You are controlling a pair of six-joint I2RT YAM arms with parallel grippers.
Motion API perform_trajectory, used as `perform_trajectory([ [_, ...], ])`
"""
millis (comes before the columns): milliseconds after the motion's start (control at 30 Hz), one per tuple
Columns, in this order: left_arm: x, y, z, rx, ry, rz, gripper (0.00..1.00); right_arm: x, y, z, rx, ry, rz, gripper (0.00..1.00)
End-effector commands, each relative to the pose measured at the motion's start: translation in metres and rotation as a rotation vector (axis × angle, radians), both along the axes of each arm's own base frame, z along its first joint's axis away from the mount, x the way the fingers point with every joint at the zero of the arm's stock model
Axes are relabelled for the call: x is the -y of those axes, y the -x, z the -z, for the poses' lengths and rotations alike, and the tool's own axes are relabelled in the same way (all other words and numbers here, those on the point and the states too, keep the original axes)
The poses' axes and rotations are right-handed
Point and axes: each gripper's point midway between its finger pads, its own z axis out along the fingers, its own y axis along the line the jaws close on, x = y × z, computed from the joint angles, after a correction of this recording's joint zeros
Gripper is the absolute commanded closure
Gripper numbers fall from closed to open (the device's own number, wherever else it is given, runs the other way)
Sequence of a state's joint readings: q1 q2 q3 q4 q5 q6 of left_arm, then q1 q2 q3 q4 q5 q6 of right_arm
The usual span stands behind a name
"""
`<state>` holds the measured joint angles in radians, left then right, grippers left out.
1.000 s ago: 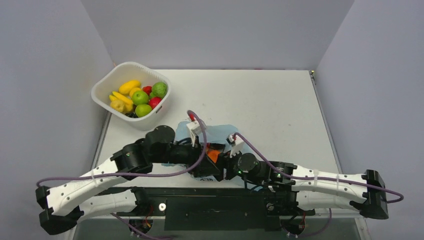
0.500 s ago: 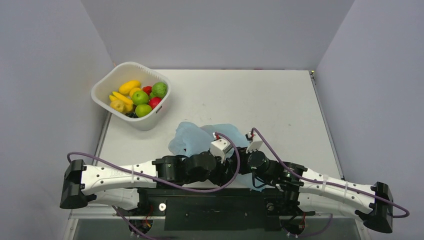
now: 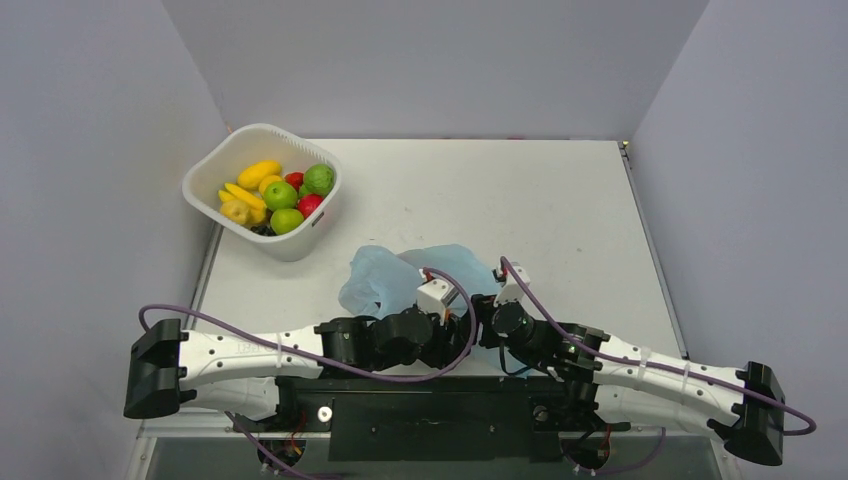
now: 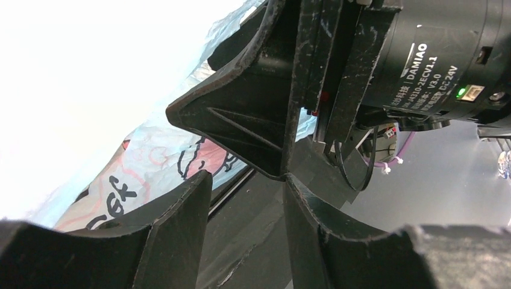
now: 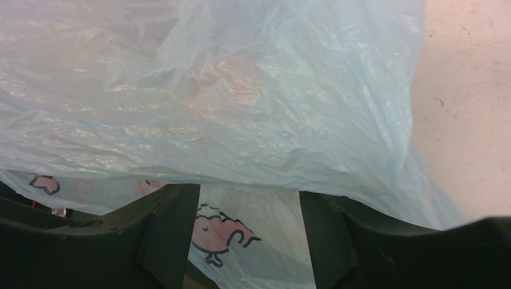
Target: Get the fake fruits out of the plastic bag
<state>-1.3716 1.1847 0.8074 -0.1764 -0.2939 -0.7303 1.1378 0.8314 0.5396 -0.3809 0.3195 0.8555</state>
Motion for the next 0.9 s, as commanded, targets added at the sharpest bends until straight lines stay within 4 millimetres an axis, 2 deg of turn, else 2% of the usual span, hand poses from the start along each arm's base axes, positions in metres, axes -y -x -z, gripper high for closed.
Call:
perform_trajectory([
  [0,-0.029,-0.05,0.027,0.094,-0.117,-0.227,0.57,-0.005,0.009,-0.01,-0.013,-0.07,-0.017,0.42],
  [133,-0.043,-0.059,0.035,0.097,-0.121,-0.293,0.57,0.012,0.004,-0.004,-0.007,-0.024,0.054,0.42],
  [267,-0.048,-0.053,0.019,0.101,0.009,-0.273,0.55,0.022,0.0,-0.005,0.005,-0.011,0.085,0.38],
  [400,-0.07,-0.064,0.033,0.046,0.021,-0.309,0.52,0.029,-0.003,-0.019,0.028,-0.013,0.092,0.34],
  [500,-0.075,-0.07,0.039,0.021,0.026,-0.31,0.51,0.032,-0.004,-0.025,0.036,-0.012,0.09,0.3],
  [567,-0.074,-0.075,0.041,0.026,0.024,-0.31,0.51,0.032,-0.004,-0.019,0.029,-0.002,0.081,0.27],
  [633,-0.069,-0.076,0.041,0.028,0.013,-0.295,0.52,0.024,-0.003,-0.014,0.019,-0.014,0.052,0.26],
  [733,-0.056,-0.076,0.039,0.018,0.009,-0.257,0.52,-0.001,-0.003,-0.014,0.02,-0.083,-0.013,0.26],
  [867,-0.047,-0.075,0.041,0.004,0.0,-0.229,0.53,-0.029,-0.002,-0.025,0.063,-0.216,-0.1,0.23],
])
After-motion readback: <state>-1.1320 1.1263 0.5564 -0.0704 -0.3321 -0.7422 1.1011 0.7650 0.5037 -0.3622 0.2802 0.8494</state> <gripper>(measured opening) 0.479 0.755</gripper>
